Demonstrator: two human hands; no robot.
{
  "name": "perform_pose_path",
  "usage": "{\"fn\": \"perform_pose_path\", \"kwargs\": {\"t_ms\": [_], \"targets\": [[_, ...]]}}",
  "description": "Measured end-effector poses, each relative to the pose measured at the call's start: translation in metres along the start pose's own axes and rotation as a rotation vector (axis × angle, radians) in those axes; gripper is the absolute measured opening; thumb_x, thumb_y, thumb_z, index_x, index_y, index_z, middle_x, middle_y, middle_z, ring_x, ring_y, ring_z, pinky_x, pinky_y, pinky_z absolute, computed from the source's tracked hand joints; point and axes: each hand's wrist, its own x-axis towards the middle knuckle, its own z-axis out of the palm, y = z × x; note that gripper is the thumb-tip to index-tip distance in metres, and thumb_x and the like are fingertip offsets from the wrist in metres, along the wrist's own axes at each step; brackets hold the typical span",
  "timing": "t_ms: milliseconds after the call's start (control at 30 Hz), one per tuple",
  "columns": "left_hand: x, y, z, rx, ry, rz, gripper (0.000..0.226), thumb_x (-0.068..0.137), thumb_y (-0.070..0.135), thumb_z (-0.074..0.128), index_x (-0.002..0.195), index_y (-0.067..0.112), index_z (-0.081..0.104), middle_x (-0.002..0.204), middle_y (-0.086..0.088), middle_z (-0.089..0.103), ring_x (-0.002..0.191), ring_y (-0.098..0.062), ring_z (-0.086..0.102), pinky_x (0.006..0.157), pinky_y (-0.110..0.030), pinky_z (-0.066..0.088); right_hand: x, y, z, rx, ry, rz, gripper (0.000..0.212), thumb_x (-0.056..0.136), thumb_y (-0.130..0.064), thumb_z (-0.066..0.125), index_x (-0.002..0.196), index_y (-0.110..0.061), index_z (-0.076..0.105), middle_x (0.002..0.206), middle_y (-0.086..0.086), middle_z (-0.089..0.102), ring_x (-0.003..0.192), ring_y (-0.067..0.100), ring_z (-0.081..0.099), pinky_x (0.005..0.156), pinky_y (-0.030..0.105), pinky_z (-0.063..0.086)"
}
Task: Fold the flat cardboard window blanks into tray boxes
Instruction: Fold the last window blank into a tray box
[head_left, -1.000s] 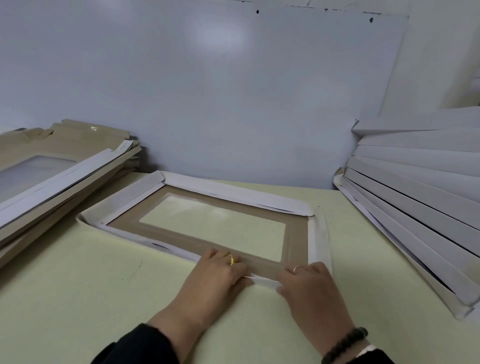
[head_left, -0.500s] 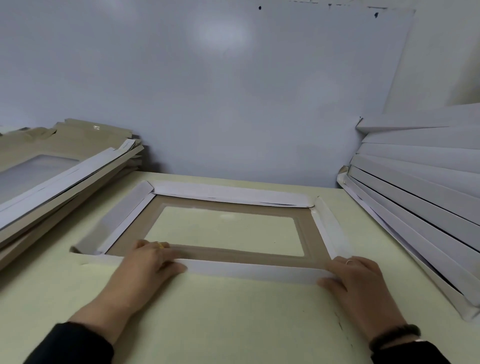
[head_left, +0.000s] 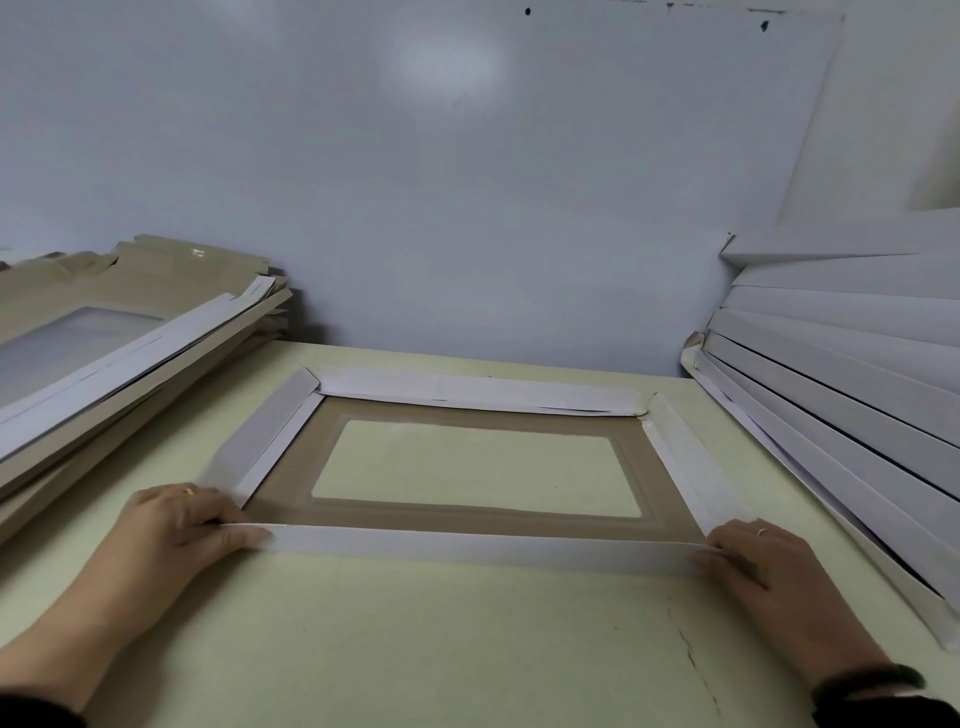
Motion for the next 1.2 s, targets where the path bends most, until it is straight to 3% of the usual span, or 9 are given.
{"fn": "perform_pose_path", "kwargs": {"t_ms": [133,300,400,467,567,667,900,1033,1200], "targets": [[0.0,-0.016,0.001,-0.08,0.086,-0.101,0.019,0.055,0.055,0.077,0.059,0.04,0.066,0.105,0.022,0.055,0.102,0.017,0.037,0.075,0.001,0.027,-0.003,0.0,0.0,0.062,0.006,0.071,0.036,0.078,-0.009,0.071,0.054,-0.027,0.05,0.071,-0.006,0.055,0.077,0.011,0.047,0.068,0.011,0.034],[-0.001,-0.043,0.01,-0.104,0.018,-0.203,0.031,0.047,0.06,0.077,0.063,0.034,0.07,0.123,0.017,0.05,0.102,0.034,0.033,0.066,0.0,0.031,-0.006,0.0,0.0,0.124,0.042,0.265,0.021,0.074,-0.015,0.075,0.059,-0.014,0.061,0.114,-0.012,0.044,0.106,0.012,0.042,0.084,0.029,0.036],[-0.001,-0.052,0.009,-0.097,0.013,-0.245,0.038,0.047,0.067,0.078,0.067,0.036,0.071,0.104,0.003,0.066,0.106,0.026,0.038,0.067,-0.008,0.036,-0.006,0.0,0.0,0.14,0.027,0.281,0.022,0.079,-0.012,0.07,0.063,-0.01,0.054,0.088,-0.002,0.055,0.084,0.02,0.051,0.067,0.029,0.037],[-0.003,-0.053,0.006,-0.114,-0.011,-0.265,0.053,0.047,0.08,0.064,0.071,0.033,0.071,0.094,0.016,0.066,0.083,0.009,0.057,0.058,-0.012,0.042,-0.007,0.0,-0.001,0.153,0.033,0.288,0.019,0.082,-0.011,0.067,0.068,-0.01,0.054,0.07,0.003,0.057,0.068,0.02,0.051,0.057,0.024,0.036],[-0.005,-0.064,0.006,-0.094,-0.005,-0.322,0.064,0.045,0.087,0.056,0.078,0.034,0.071,0.079,0.019,0.066,0.061,-0.007,0.061,0.041,-0.019,0.043,-0.007,-0.003,-0.004,0.223,0.013,0.307,0.008,0.084,-0.017,0.065,0.083,-0.017,0.057,0.074,0.001,0.061,0.072,0.013,0.054,0.059,0.018,0.036],[-0.009,-0.083,0.01,-0.114,0.039,-0.383,0.056,0.05,0.079,0.06,0.087,0.039,0.07,0.066,0.012,0.067,0.064,-0.014,0.066,0.061,-0.025,0.055,-0.008,-0.002,-0.003,0.238,0.023,0.303,0.016,0.085,-0.019,0.064,0.098,-0.024,0.055,0.08,0.0,0.063,0.078,0.012,0.057,0.063,0.014,0.037],[-0.02,-0.115,0.006,-0.042,-0.032,-0.379,0.044,0.069,0.076,0.057,0.102,0.047,0.061,0.085,0.029,0.067,0.073,0.013,0.062,0.062,-0.024,0.055,-0.01,-0.003,-0.002,0.139,0.099,0.275,0.016,0.08,-0.017,0.069,0.087,-0.021,0.056,0.066,-0.002,0.063,0.068,0.018,0.06,0.059,0.018,0.041],[-0.026,-0.105,0.006,-0.138,-0.034,-0.407,0.051,0.06,0.071,0.062,0.098,0.038,0.067,0.08,0.013,0.07,0.078,-0.012,0.067,0.071,-0.045,0.057,-0.012,-0.005,-0.001,0.085,0.089,0.269,0.017,0.079,-0.02,0.071,0.083,-0.018,0.054,0.065,0.01,0.064,0.064,0.025,0.06,0.055,0.022,0.043],[-0.029,-0.072,0.0,-0.197,-0.005,-0.372,0.052,0.048,0.069,0.063,0.092,0.041,0.066,0.076,0.016,0.065,0.067,0.001,0.059,0.055,-0.021,0.046,-0.018,-0.007,-0.001,0.163,0.064,0.317,0.018,0.082,-0.022,0.067,0.093,-0.02,0.054,0.07,0.009,0.064,0.07,0.022,0.061,0.059,0.019,0.041]]}}
